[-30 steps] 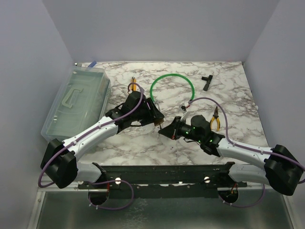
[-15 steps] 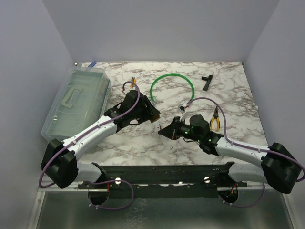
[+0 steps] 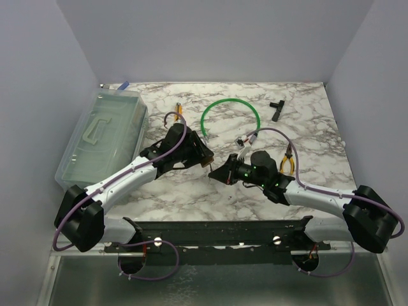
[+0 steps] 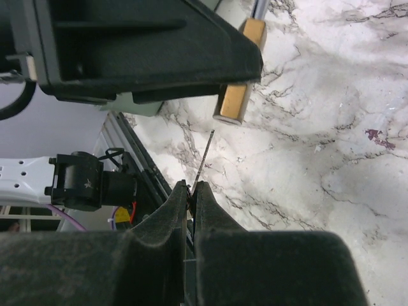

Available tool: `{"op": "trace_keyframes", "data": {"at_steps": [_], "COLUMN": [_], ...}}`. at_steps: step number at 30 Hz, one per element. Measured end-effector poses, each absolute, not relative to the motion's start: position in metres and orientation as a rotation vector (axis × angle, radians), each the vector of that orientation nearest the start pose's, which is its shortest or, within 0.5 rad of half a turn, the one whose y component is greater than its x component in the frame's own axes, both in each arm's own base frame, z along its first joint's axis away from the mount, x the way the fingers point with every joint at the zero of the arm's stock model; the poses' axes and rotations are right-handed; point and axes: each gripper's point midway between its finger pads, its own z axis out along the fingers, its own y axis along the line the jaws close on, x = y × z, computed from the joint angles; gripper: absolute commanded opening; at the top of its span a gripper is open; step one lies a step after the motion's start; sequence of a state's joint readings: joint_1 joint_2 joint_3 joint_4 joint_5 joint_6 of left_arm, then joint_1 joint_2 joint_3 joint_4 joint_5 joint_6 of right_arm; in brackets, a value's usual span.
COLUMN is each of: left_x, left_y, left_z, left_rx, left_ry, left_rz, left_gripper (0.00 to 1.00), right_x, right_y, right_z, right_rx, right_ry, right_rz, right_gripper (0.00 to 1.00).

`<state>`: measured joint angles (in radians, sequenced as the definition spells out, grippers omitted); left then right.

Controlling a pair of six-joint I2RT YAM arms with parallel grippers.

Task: Unlock with the key

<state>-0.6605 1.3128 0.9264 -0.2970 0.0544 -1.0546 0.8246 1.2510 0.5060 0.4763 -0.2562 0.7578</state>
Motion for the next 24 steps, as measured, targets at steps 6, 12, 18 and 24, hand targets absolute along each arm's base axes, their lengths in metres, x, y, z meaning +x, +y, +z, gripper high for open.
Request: {"op": "trace_keyframes", "data": {"at_steps": [6, 12, 18, 24], "left_x": [0.267, 0.267, 0.268, 0.269], "left_y": [-0.270, -0.272, -0.273, -0.273], "left_z": [0.151, 0.154, 0.160, 0.160], "left_rx": [-0.438, -0.431, -0.427, -0.426], "left_ry": [2.420, 2.411, 2.392, 2.389], "left_rz": [-0.936, -0.952, -0.967, -0.970], "left_gripper": [0.00, 0.00, 0.00, 0.00], "right_x": [0.206, 0.206, 0.205, 0.205], "right_y": [0.330, 0.332, 0.333, 0.332], "right_z": [0.152, 0.146, 0.144, 0.144], "right_rx": [-0.270, -0.280, -0.285, -0.284], "right_ry": [2.031, 2.048, 2.055, 2.056], "right_rz": [1.294, 1.300, 1.303, 1.301], "right_gripper": [0.00, 0.00, 0.00, 0.00]}}
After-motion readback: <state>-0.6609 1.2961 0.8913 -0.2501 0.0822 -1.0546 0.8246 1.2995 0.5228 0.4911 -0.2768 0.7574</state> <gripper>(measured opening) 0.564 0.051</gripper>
